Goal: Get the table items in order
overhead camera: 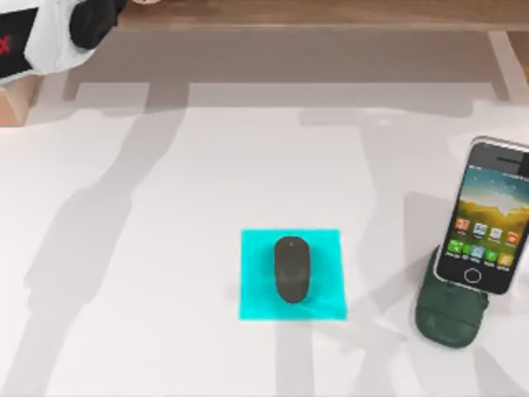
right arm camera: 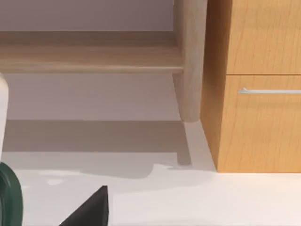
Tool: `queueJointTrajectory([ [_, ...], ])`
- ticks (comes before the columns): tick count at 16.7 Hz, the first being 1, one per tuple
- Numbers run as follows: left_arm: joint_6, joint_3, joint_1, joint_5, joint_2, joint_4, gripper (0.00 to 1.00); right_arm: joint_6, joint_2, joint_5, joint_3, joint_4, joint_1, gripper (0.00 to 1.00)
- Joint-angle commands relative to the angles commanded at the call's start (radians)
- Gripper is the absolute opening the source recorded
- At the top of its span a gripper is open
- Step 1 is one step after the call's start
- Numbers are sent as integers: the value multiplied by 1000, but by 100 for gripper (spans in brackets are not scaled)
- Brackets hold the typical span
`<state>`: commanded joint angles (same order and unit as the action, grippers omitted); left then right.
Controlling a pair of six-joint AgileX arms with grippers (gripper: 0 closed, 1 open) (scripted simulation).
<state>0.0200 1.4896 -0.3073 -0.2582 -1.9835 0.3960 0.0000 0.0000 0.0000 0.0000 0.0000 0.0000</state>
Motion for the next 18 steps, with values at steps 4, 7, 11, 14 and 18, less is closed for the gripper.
queueJointTrajectory([
  [4,0,4,5,3,-4,-3,0,0,0,0,0,0,0,100],
  [7,0,4,5,3,-4,-3,8,0,0,0,0,0,0,100],
  [11,0,4,5,3,-4,-3,38,0,0,0,0,0,0,100],
  [14,0,4,5,3,-4,-3,60,0,0,0,0,0,0,100],
  [18,0,4,5,3,-4,-3,90,0,0,0,0,0,0,100],
])
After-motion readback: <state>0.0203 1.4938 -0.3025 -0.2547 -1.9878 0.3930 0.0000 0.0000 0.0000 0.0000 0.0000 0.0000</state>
